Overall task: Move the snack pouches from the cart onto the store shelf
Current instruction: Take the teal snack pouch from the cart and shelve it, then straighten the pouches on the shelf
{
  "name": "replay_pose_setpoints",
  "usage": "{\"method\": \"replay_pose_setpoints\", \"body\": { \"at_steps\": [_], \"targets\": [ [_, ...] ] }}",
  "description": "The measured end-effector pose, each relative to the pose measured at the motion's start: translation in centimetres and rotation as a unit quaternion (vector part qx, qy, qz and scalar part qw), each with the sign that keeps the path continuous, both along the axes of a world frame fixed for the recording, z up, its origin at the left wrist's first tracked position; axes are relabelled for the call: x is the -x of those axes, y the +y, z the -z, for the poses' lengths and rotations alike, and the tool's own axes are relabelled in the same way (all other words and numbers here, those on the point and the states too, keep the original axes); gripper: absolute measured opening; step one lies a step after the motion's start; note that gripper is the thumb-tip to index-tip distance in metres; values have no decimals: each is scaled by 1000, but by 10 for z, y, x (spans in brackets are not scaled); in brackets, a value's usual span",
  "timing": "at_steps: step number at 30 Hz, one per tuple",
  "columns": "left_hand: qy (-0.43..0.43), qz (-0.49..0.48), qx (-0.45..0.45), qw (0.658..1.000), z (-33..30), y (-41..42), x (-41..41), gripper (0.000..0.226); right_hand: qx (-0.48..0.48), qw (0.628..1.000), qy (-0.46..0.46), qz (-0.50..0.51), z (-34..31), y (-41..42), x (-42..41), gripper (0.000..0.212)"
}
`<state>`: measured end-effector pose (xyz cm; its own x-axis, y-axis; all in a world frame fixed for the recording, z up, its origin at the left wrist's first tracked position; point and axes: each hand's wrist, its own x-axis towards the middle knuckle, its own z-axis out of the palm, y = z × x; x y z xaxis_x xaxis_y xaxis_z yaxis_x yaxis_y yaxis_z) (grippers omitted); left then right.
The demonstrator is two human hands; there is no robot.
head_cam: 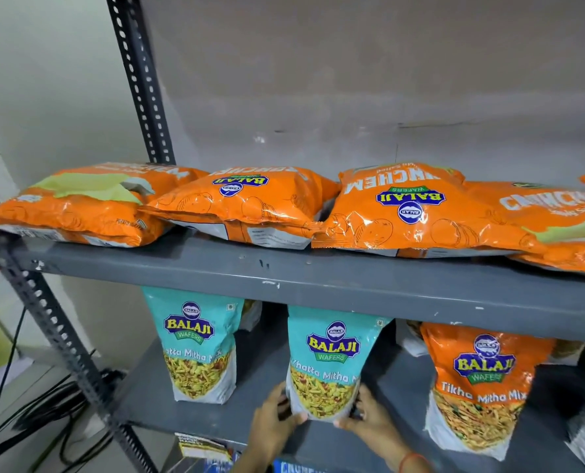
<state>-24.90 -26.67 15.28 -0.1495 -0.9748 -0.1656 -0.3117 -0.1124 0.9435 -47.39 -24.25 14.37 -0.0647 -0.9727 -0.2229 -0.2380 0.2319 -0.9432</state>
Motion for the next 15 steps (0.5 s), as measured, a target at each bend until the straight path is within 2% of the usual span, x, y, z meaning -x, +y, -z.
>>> {"method": "replay_pose_setpoints", "body": {
  "at_steps": [1, 4, 6, 10, 15],
  "targets": [
    [2, -1, 5, 1000, -3, 4, 2, 57, 6, 1000, 2, 0, -5, 4, -2, 69],
    [-7, -19, 36, 999, -23, 30, 4, 61, 33, 999, 4, 31, -20, 33, -4, 108],
    [-27, -56, 65, 996, -34, 39, 6, 54, 37, 999, -1, 35, -29, 44, -3, 116],
    [-48, -81, 145, 985, -70, 64, 22, 41, 62, 996, -16, 68, -54, 85, 6, 103],
    [-3, -10, 176, 984, -99, 109, 83, 37, 109, 982, -23, 154, -81, 156, 33, 80]
  ]
}}
